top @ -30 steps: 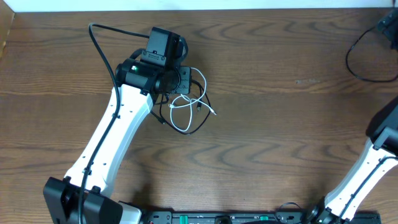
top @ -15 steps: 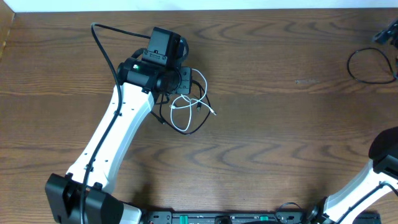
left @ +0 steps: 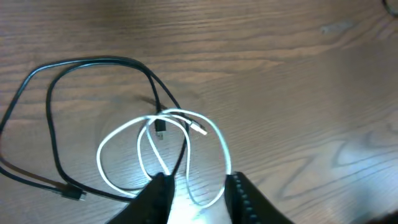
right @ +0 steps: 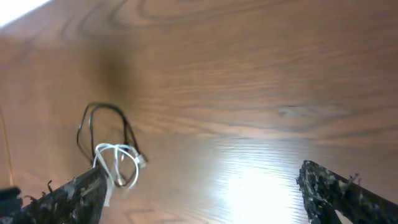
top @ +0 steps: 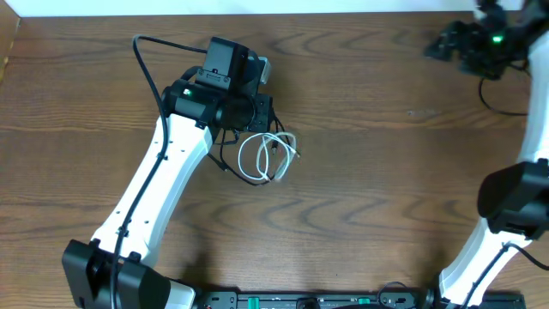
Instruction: Untangle cables
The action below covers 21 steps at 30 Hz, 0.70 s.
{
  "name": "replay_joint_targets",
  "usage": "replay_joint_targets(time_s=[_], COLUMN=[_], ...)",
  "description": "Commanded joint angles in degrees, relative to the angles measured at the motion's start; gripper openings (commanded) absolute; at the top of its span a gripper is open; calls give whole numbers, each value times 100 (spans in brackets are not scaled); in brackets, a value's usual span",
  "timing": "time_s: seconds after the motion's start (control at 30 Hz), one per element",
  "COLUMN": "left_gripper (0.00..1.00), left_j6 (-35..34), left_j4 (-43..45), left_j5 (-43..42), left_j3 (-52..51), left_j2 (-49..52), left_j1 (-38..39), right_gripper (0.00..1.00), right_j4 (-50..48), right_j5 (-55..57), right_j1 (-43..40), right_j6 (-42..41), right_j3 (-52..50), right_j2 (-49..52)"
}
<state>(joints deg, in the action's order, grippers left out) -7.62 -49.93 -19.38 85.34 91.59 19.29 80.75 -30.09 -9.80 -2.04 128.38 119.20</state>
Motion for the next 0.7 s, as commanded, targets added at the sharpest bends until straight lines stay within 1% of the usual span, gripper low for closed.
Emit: replay_joint_targets(time_s=[0.0,0.13,0.27,0.33,0.47,0.57,0.67], left_gripper=[38,40,41,41,41,42,42], left_j6=[26,-39,-354,-369,-367,-365,-363], left_j4=[-13,-44,-162,-289,-542,-662,-664], left_j5=[-116,-44,-48,-55,-55,-55,-52], left_j3=[295,295,295,295,293,291,291], left_j2=[-424,-809,-1104,-1193,-1213,-1204,-1200], left_j1=[-35,-212,-844,-1257,-1801,-2039,-2111], right_gripper=[95,94,92,92,92,92,91], right_j4=[-24,-173,-256,-284,-496,-949,-1585], right_j5=[-17,15,105,352,407,404,358], right_j1=[382,866,1366,1650,2087,2422,2710], right_j6=[151,149,61,-122,-319,-741,-1366], right_j3=[-166,-450,-855,-1128,-1635,-2122,-2632], right_j2=[83,83,83,83,83,83,83])
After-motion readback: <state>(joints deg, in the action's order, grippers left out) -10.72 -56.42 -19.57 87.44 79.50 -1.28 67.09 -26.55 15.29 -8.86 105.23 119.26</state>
